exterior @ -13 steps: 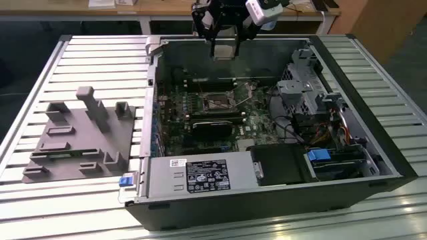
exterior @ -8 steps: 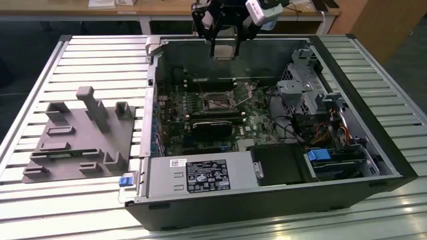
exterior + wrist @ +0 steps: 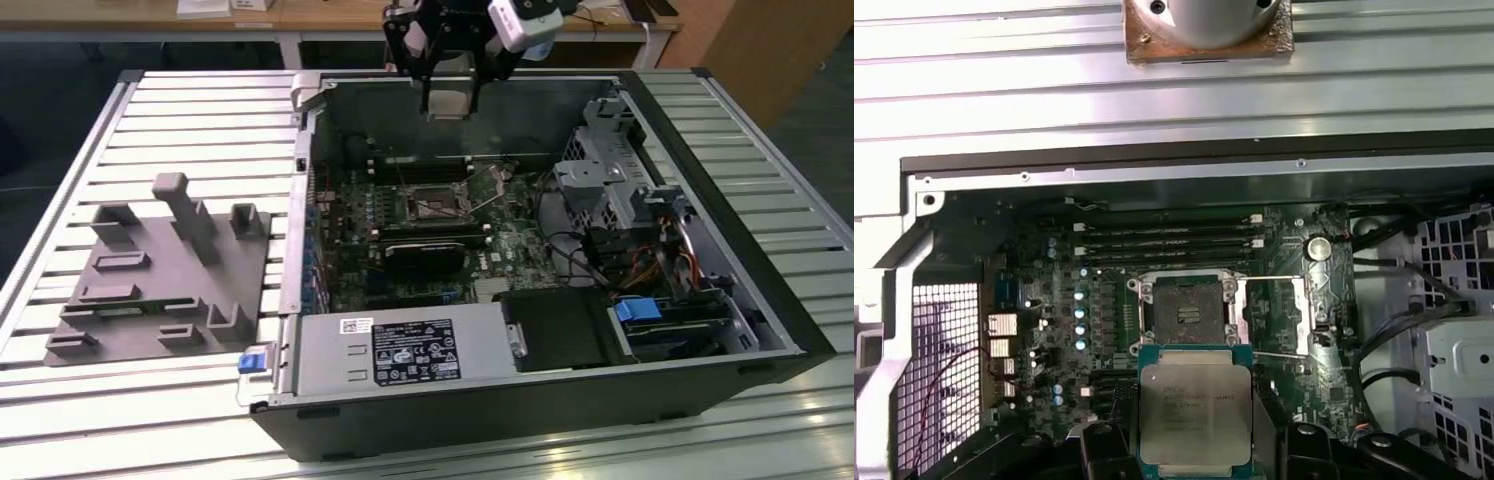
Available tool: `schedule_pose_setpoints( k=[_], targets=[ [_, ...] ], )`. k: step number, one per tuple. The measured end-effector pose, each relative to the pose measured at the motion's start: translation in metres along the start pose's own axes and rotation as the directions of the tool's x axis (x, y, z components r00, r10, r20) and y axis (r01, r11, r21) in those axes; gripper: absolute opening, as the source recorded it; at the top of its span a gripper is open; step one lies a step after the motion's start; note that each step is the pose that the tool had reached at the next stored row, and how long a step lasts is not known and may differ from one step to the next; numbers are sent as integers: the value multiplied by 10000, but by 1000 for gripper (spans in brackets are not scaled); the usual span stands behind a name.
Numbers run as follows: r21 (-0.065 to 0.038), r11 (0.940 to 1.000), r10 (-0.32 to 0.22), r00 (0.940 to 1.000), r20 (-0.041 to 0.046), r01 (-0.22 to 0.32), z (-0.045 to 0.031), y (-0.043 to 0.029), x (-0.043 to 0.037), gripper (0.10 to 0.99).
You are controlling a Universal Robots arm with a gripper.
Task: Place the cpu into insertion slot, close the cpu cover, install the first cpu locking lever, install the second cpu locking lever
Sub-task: 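Place the cpu into insertion slot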
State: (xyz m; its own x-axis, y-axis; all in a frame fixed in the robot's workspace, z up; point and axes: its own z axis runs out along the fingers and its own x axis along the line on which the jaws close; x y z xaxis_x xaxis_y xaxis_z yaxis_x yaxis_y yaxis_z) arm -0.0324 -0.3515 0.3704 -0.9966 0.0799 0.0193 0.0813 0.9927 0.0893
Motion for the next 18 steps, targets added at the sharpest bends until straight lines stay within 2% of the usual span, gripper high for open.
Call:
schedule_pose_setpoints(
  k=[4,9,13,18],
  targets=[
    [-12,9982,594,9982,52,-594,4,0,0,537],
    [-31,9918,1281,9917,113,-1281,10,0,0,537],
    [-53,9821,1884,9820,166,-1883,16,0,0,537],
    [-83,9644,2645,9641,230,-2644,24,-1,0,537]
  ],
)
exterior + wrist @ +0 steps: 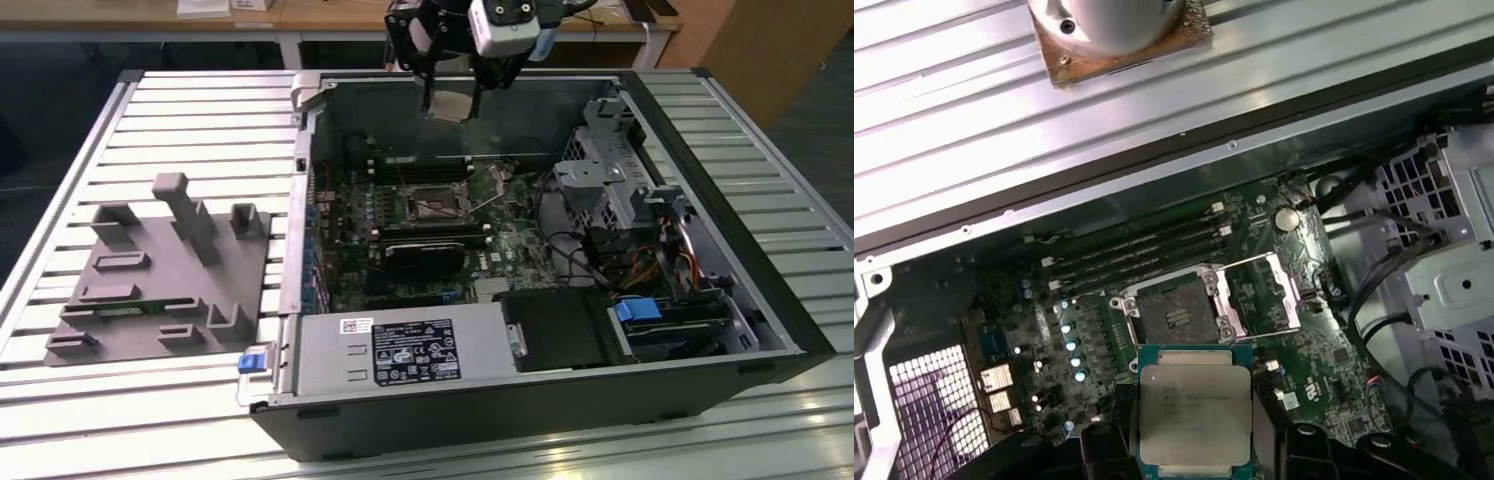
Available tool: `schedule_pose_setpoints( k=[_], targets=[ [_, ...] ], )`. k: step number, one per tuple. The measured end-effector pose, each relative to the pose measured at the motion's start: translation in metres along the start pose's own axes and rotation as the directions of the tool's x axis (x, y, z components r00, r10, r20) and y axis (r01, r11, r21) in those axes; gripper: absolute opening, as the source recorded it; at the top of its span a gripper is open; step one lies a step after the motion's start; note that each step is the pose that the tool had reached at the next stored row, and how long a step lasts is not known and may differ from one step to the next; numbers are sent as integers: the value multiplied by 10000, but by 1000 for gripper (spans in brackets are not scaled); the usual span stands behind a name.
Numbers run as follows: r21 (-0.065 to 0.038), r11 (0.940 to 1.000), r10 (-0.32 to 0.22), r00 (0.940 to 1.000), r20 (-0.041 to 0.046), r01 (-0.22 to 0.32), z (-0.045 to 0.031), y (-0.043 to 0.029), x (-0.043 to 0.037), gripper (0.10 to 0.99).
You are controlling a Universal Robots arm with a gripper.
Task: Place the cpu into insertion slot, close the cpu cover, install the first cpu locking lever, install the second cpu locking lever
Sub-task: 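Place the cpu into insertion slot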
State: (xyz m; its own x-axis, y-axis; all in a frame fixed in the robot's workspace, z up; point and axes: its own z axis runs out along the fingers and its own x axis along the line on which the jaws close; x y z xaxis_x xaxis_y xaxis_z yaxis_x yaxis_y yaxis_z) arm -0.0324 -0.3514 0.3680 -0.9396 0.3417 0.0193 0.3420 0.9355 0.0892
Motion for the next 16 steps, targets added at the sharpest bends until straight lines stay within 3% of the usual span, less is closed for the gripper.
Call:
schedule_pose_setpoints(
  k=[4,8,12,16],
  targets=[
    [-13,9982,605,9982,54,-605,7,0,0,537],
    [-31,9924,1229,9924,109,-1229,15,-1,0,537],
    [-51,9830,1835,9829,161,-1834,23,-1,0,537],
    [-74,9697,2444,9695,213,-2443,32,-2,0,537]
  ],
)
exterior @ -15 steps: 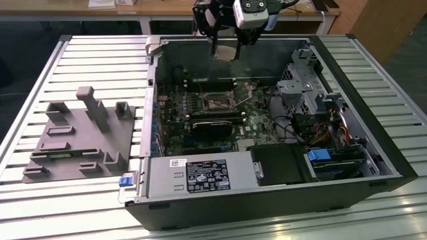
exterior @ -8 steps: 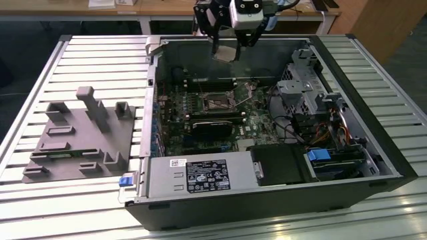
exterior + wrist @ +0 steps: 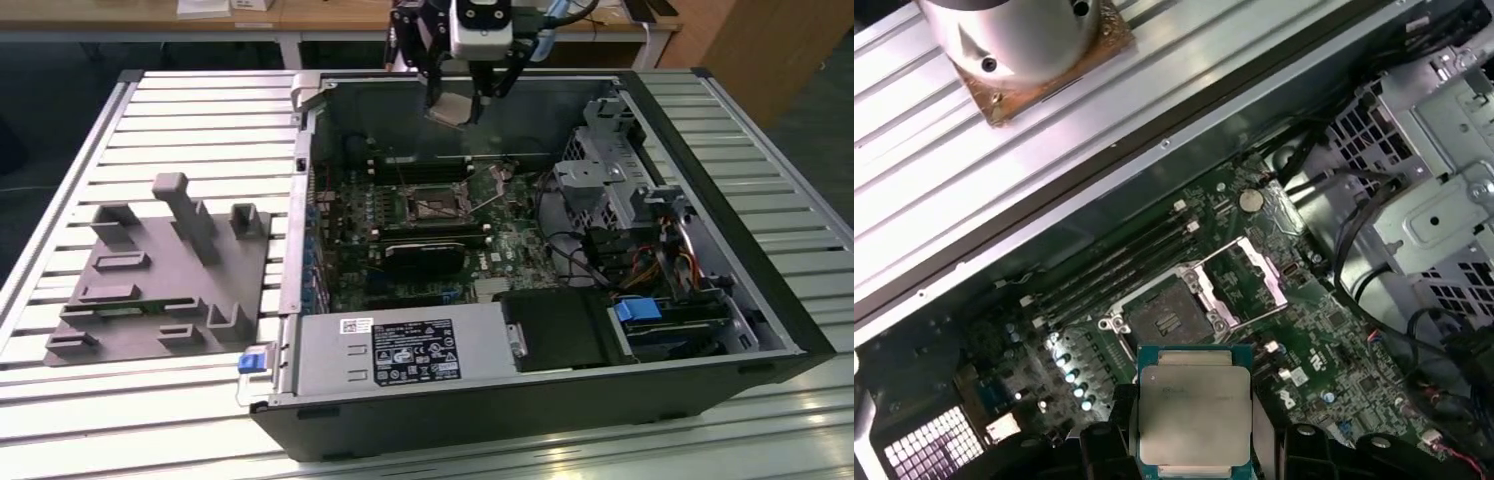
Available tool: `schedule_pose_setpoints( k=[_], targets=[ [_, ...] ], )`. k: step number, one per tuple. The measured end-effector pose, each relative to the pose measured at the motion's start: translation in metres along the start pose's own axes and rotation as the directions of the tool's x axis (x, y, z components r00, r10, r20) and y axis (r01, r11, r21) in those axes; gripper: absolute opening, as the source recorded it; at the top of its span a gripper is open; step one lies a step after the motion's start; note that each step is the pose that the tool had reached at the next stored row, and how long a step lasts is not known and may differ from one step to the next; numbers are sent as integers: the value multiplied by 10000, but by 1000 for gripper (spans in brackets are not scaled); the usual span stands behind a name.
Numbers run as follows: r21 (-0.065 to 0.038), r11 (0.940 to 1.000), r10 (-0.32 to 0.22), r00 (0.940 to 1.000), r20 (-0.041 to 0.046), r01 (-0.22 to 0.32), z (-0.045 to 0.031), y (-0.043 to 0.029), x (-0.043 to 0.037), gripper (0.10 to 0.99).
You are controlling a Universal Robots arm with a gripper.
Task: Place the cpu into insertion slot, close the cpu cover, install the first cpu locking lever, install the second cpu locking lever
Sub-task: 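Place the cpu into insertion slot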
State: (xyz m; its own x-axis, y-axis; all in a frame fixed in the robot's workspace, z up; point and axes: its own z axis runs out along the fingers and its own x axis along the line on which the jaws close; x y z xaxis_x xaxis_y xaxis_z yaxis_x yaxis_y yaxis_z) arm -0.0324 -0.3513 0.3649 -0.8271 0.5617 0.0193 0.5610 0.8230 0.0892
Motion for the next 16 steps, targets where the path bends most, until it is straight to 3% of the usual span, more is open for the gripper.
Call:
schedule_pose_setpoints(
  k=[4,8,16],
  targets=[
    [-12,9981,620,9981,56,-620,16,-1,0,537],
    [-29,9919,1268,9919,115,-1268,35,-3,-1,537],
    [-67,9675,2528,9673,222,-2527,72,-6,-1,537]
  ],
)
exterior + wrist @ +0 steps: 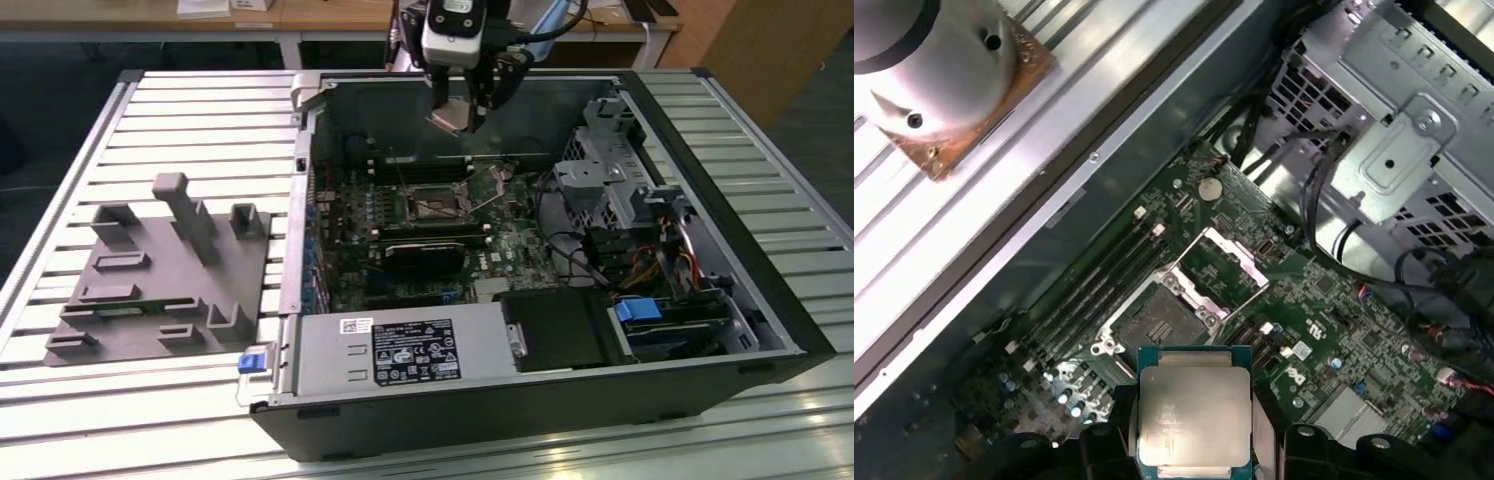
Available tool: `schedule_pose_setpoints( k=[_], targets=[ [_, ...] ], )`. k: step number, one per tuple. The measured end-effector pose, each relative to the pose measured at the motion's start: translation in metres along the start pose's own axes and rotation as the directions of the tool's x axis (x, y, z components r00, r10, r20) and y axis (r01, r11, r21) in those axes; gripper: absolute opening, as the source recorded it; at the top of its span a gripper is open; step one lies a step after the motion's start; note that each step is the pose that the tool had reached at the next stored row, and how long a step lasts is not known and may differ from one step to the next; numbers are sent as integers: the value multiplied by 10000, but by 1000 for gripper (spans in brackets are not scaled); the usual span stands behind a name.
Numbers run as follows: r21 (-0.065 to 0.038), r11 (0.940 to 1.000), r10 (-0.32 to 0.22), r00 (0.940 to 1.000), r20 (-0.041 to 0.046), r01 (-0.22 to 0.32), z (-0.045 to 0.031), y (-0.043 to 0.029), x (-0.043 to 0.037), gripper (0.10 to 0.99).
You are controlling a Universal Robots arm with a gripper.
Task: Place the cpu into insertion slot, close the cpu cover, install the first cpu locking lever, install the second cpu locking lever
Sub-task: 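Place the cpu into insertion slot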
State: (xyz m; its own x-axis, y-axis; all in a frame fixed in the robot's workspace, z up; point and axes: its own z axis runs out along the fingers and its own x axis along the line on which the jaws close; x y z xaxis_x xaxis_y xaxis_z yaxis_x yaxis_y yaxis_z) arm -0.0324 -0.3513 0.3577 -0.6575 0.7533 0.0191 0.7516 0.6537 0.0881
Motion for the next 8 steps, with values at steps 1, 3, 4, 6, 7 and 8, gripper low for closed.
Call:
schedule_pose_setpoints(
  k=[1,3,4,6,7,8],
  targets=[
    [-2,9999,157,9999,13,-157,5,0,0,537],
    [-6,9988,480,9988,40,-480,14,-1,0,537],
    [-8,9980,633,9980,54,-633,18,-2,0,537],
    [-13,9956,933,9956,78,-933,27,-2,-1,537],
    [-12,9942,1075,9942,88,-1075,32,-3,-1,537],
    [-12,9926,1213,9926,98,-1213,36,-3,-1,537]
  ],
)
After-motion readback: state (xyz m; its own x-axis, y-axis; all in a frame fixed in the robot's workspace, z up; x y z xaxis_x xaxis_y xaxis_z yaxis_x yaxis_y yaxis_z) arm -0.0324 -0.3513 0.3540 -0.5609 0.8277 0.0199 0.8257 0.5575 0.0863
